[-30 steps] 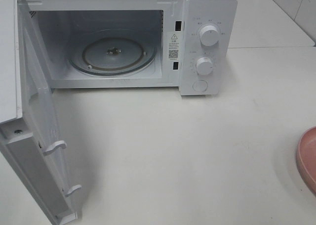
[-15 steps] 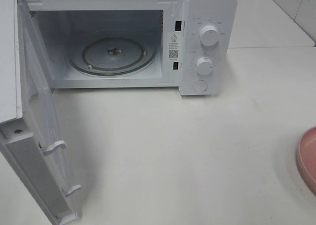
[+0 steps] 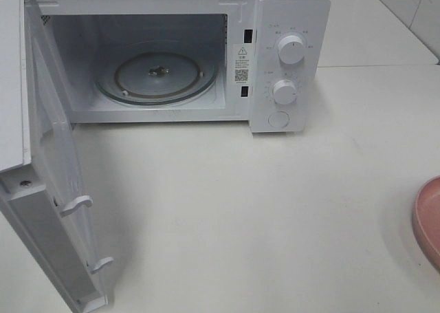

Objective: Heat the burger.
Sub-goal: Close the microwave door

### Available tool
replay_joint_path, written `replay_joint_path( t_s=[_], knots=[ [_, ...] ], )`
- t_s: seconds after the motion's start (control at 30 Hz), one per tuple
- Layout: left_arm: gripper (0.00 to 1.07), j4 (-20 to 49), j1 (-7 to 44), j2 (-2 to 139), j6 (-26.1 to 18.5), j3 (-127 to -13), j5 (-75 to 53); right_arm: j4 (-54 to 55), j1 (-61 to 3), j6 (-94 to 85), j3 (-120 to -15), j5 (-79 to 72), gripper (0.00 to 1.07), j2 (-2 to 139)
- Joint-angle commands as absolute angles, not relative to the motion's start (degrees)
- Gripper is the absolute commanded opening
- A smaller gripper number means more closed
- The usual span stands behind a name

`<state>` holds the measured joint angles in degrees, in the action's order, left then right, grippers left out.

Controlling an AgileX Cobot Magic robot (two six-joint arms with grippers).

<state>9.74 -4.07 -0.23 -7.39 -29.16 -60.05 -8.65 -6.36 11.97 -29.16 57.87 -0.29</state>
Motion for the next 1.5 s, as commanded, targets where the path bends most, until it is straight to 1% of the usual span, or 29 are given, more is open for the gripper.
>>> replay_joint_path(
  t_s=[0.03, 1.2, 1.27, 1.3, 1.33, 1.37, 1.4, 1.43, 1.47, 1.5],
  knots=[
    [1.02, 10.0, -4.0, -1.5, -7.4, -28.9, -59.5, -8.3, -5.9, 11.6, -29.0, 57.8, 0.76, -1.7],
    [1.02, 10.1, -4.0, -1.4, -7.0, -29.2, -59.0, -8.3, -5.9, 11.6, -29.0, 57.8, 0.76, -1.7],
    [0.98, 9.1, -4.0, 0.6, -5.2, -31.7, -57.4, -8.3, -5.9, 11.6, -29.0, 57.8, 0.76, -1.7],
    [0.98, 9.1, -4.0, 0.6, -5.2, -31.7, -57.4, -8.3, -5.9, 11.6, -29.0, 57.8, 0.76, -1.7],
    [0.95, 8.7, -4.0, 1.5, -5.2, -32.2, -56.7, -8.3, -5.9, 11.6, -29.0, 57.8, 0.76, -1.7],
    [0.89, 8.3, -4.0, 3.3, -5.2, -32.3, -55.1, -8.3, -5.9, 11.6, -29.0, 57.8, 0.76, -1.7],
    [0.89, 8.3, -4.0, 3.3, -5.2, -32.3, -55.1, -8.3, -5.9, 11.6, -29.0, 57.8, 0.76, -1.7],
    [0.83, 8.1, -4.0, 4.0, -5.2, -32.3, -54.3, -8.3, -5.9, 11.6, -29.0, 57.8, 0.76, -1.7],
    [0.83, 8.1, -4.0, 4.0, -5.2, -32.3, -54.3, -8.3, -5.9, 11.6, -29.0, 57.8, 0.76, -1.7],
    [0.69, 8.0, -4.0, 5.8, -5.2, -32.2, -52.5, -8.3, -5.9, 11.6, -29.0, 57.8, 0.76, -1.7]
  ],
)
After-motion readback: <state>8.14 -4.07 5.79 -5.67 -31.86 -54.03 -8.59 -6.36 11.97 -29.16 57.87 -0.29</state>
